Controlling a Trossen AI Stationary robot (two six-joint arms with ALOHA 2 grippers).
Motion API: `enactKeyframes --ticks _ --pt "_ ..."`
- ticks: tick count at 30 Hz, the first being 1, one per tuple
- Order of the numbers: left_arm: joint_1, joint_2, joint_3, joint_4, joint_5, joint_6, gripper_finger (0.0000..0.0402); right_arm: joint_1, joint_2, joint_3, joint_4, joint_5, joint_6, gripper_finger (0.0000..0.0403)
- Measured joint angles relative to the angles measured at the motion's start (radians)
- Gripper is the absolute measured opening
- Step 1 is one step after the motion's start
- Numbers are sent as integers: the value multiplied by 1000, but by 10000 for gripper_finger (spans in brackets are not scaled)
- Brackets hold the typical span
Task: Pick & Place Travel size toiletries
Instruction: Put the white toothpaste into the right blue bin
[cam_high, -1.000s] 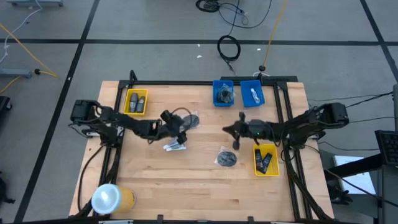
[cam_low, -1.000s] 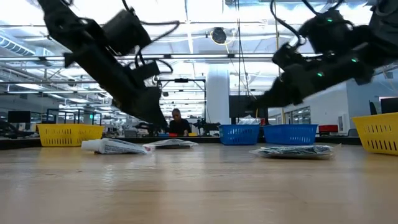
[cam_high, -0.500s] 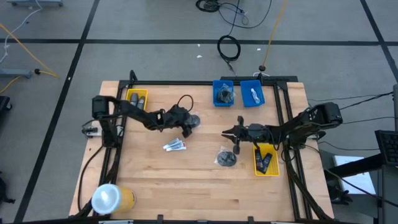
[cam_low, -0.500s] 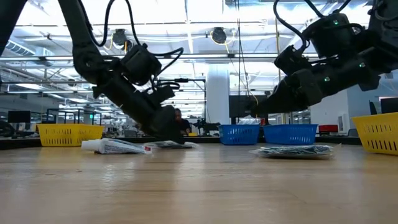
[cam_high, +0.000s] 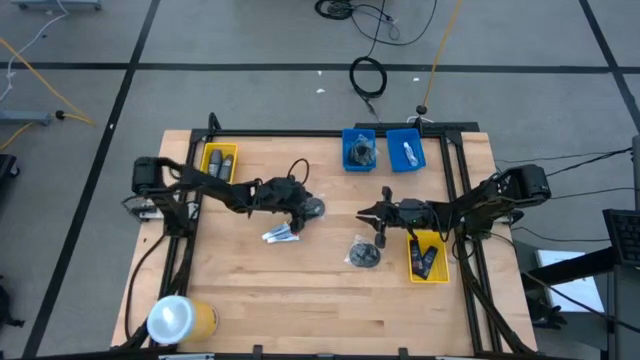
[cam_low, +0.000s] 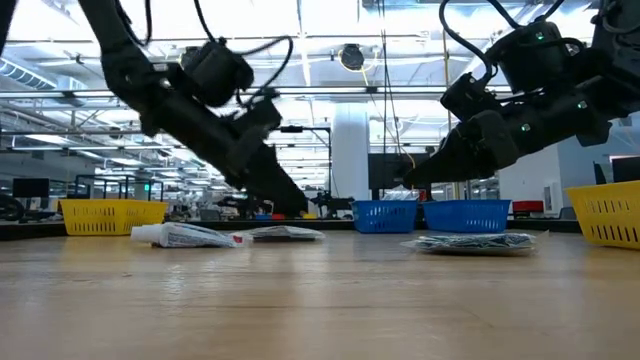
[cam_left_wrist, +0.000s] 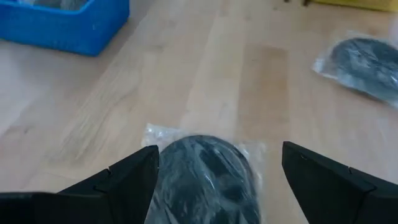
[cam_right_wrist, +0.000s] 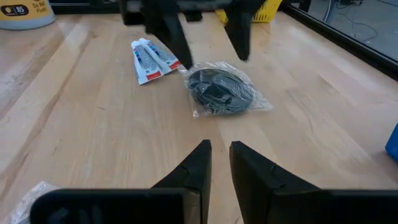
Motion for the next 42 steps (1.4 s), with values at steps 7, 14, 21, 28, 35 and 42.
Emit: enactKeyframes --ticks 7,14,21,28,35,42 --pt "-83 -242 5 -557 -64 -52 335 0 0 0 0 3 17 54" --pt "-193 -336 5 -985 -227 -364 335 0 0 0 12 4 -4 55" --pt "-263 -324 -60 -848 -232 -481 335 0 0 0 22 4 -4 55" --pt "-277 -326 -176 -508 -232 -545 335 0 0 0 22 4 0 55" --pt "-286 -326 -247 -285 -217 -623 335 0 0 0 29 3 0 55" --pt "-362 -276 -247 -279 -308 -757 335 0 0 0 30 3 0 55"
